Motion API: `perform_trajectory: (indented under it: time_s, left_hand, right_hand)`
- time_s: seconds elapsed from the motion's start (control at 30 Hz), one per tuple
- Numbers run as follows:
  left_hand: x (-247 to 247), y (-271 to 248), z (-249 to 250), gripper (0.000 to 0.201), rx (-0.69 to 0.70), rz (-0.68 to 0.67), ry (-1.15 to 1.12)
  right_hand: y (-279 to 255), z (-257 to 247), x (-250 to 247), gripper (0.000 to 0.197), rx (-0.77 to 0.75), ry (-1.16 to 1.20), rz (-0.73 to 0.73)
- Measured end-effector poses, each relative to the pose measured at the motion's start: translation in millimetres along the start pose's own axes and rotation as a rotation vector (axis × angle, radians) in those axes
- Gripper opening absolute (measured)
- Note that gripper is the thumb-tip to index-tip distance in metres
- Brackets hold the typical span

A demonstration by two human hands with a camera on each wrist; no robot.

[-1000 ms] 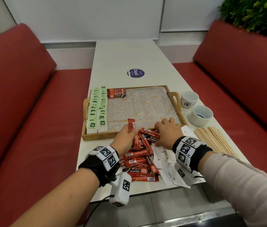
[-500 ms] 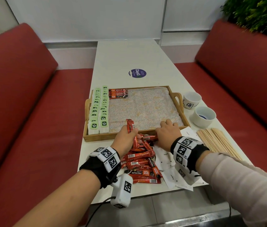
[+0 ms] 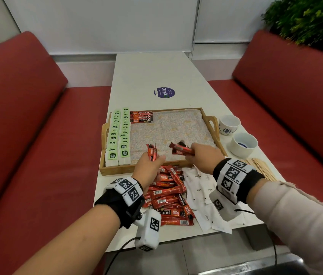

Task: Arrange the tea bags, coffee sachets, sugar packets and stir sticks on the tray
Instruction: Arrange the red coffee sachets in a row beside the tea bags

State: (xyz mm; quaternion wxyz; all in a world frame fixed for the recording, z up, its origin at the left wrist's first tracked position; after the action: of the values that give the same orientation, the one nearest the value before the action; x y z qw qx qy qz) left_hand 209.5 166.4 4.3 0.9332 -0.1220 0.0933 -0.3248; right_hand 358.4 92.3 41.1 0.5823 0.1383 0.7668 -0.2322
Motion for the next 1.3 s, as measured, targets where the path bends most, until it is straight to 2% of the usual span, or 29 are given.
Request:
perform_trajectory:
  time_s: [0.13,0.23,0.33,0.43,0.5,0.57,0.7,0.77,0.87,1.0,1.17,1.3]
  left_hand:
    - [4.2,0.3,5.7,0.025,0.015,-0.002,-0.034]
    - [9.6,-0.2,7.5,0.028,-0.028,-0.034,-0.153]
    - [11.2,-0.9,7.3,0.041,-0.098,-0.063,-0.294]
    - [10.8,-0.3,8.1,0.050,-0.125,-0.101,-0.366]
    - [10.3,-0.1,9.6,0.041,-0.127,-0.128,-0.357]
    - [7.7,-0.1,10.7,0.033,-0.122,-0.125,-0.335]
    - [-0.9,1.6,8.6,0.036,-0.123,-0.057,-0.281]
    - [-5.6,3.9,8.3,0.029,-0.116,-0.004,-0.258]
    - [-13.9,6.1,7.9,0.020,-0.121,0.075,-0.250]
    - [-15.8,5.2,11.0,0.021,-0.117,0.059,-0.299]
    - [-15.7,4.1,8.2,0.027,-0.119,0.059,-0.324]
    - [-16.1,5.8,12.2,0.018,-0.106,0.083,-0.394]
  right_hand:
    - [-2.0,-20.7,-1.6,0.024,-0.061,0.576,-0.094]
    - [-8.0,-39.7,4.2,0.026,-0.102,0.805,-0.197]
    - [-8.7,-49.8,15.1,0.026,-0.103,0.981,-0.313]
    - [-12.3,-60.0,24.6,0.034,-0.115,1.049,-0.430]
    - [-16.4,-68.6,26.8,0.033,-0.147,1.038,-0.484]
    - [-17.7,-73.2,26.1,0.035,-0.163,1.027,-0.498]
    - [-15.8,-71.3,25.7,0.041,-0.128,1.026,-0.484]
    - [-13.9,-68.6,24.5,0.042,-0.106,0.971,-0.441]
    - [-3.8,-58.6,12.7,0.034,-0.091,0.800,-0.233]
    - [2.0,-48.6,-9.2,0.020,-0.116,0.473,0.012]
    - [-0.5,-42.9,-23.0,0.030,-0.141,0.285,0.189]
    - [2.8,-42.4,-26.3,0.024,-0.177,0.319,0.227]
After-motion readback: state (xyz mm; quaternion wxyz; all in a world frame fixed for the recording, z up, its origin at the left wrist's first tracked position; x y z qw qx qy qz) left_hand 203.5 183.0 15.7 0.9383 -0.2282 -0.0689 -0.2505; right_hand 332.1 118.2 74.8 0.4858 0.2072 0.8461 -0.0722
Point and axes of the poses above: each hand's wrist, its own y-axis towards the middle knuckle, its own x-axis out of the palm, z = x × y, the point moved 10 cm from there along y, towards the middle knuckle
